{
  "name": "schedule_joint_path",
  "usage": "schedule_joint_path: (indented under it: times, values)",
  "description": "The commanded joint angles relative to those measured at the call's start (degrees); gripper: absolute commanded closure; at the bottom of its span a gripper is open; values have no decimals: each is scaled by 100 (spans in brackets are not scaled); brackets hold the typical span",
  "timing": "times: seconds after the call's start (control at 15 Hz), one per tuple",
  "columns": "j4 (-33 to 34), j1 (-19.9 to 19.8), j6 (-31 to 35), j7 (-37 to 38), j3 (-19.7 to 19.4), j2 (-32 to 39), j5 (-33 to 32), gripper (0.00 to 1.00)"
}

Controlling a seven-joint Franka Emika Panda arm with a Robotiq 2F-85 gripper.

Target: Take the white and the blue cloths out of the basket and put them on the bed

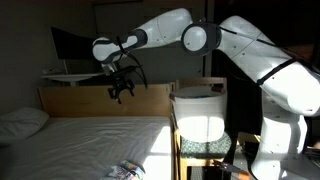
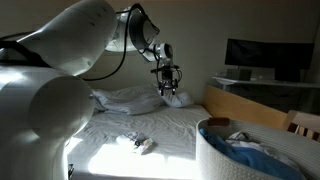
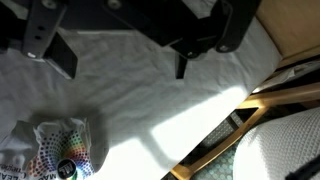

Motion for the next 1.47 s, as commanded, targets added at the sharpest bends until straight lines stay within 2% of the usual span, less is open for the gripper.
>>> schedule_joint_path:
  times: [0.0,0.4,0.73,0.8,0.87,1.4]
  values:
    - [597,-450,-668,219,-77,65,174,0]
    - [768,-1429,-804,626,-479,-80,733,0]
    - [311,-2049,-387,894,-681,-447,1148,0]
    - [229,-2108,-251,883,-682,-504,1217,0]
    - [717,-2073,-524,655,-693,-151,1028,0]
    - [594,-2173,-505,635,-675,-318,1117,0]
